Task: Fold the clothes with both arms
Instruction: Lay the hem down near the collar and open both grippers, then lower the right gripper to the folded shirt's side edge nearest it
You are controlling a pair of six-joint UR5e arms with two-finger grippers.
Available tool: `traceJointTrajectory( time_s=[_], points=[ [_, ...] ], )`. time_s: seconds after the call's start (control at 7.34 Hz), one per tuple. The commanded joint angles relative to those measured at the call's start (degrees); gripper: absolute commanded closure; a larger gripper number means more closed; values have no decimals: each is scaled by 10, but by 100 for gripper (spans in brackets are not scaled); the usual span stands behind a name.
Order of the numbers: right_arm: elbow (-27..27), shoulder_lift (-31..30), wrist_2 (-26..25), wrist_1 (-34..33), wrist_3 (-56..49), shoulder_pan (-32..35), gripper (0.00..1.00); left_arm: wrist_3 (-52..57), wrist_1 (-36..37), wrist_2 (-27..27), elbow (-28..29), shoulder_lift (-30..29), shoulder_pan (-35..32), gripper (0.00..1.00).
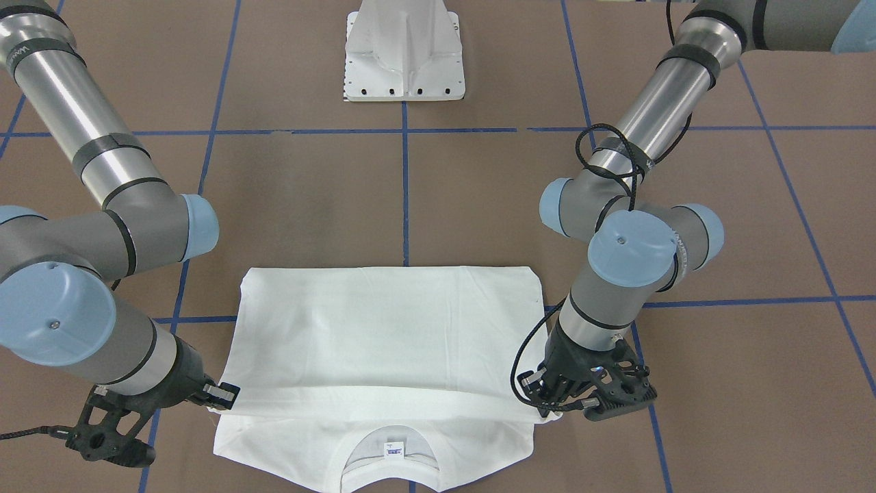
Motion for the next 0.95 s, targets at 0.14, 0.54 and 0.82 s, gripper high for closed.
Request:
traceJointTrajectory(
  time_s=[0.14, 0.54, 0.82],
  points=[
    [1, -3, -14, 1, -1, -7, 51, 1, 1, 0, 4, -2, 1, 44],
    [49, -32, -23, 0, -45, -9, 0, 7, 5, 26, -7, 5, 4, 0],
    [205, -139, -22, -6, -34, -65, 0, 8, 60, 22, -113, 50, 4, 0]
  ],
)
